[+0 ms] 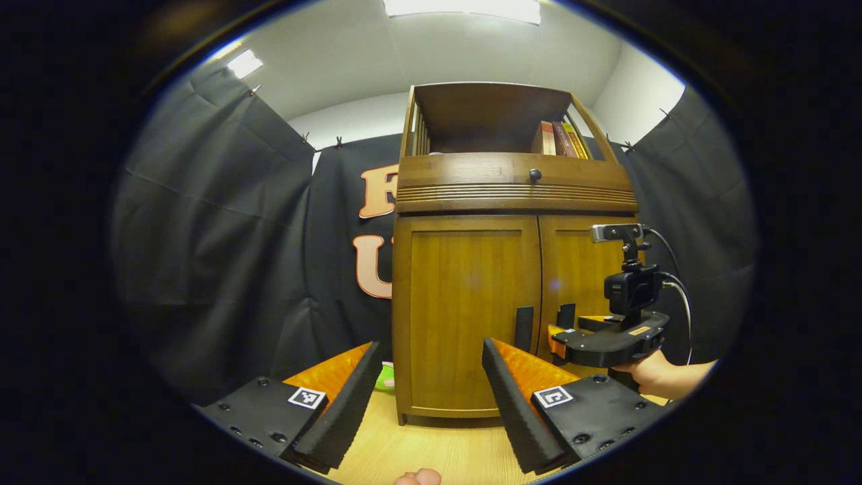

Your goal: Open the right door of the double-door shoe cabinet with the right hand, and open the left door with the left hand.

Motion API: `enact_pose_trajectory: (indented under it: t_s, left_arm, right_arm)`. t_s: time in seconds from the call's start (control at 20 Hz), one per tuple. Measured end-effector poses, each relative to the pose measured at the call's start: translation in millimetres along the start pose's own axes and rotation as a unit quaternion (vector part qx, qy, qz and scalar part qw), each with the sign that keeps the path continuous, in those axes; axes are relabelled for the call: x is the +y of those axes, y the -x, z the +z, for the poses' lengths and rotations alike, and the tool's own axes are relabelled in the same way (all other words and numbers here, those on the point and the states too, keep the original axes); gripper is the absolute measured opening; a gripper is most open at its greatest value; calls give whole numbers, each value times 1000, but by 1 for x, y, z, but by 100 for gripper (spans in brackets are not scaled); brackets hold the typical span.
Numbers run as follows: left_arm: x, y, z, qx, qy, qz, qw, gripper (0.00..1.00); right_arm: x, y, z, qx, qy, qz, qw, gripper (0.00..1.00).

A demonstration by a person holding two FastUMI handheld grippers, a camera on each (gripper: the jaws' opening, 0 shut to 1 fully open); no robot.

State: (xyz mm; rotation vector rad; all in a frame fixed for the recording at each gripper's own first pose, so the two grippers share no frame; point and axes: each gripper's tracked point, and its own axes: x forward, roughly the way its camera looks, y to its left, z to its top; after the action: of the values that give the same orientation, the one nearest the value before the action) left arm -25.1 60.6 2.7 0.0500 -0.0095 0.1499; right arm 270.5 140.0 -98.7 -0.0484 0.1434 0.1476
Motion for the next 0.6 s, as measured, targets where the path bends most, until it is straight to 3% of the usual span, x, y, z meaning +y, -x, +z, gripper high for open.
enact_pose_trajectory:
  t_s: [0.05,0.1,0.15,0.3,0.35,0.4,0.6]
  left_arm:
    - [-3,0,1,0,0,-5,1000,96]
    - [-6,-1,2,-1,0,-8,1000,96]
    - [-7,0,2,-2,-1,-11,1000,96]
    - [-15,1,4,-1,-2,-19,1000,96]
    - [-16,2,5,-2,-1,-21,1000,97]
    - [-18,2,6,-3,1,-23,1000,95]
    - [-31,4,7,1,1,-36,999,97]
  right_arm:
    - [2,1,-2,3,-7,3,1000,87]
    - [5,0,-3,4,-16,8,1000,77]
    - [9,-1,-4,5,-26,15,1000,53]
    - [16,-3,-5,6,-33,22,999,35]
    - [16,-4,-7,9,-27,23,999,45]
    - [17,-4,-8,10,-25,28,999,33]
    - [18,1,-10,20,-34,46,998,26]
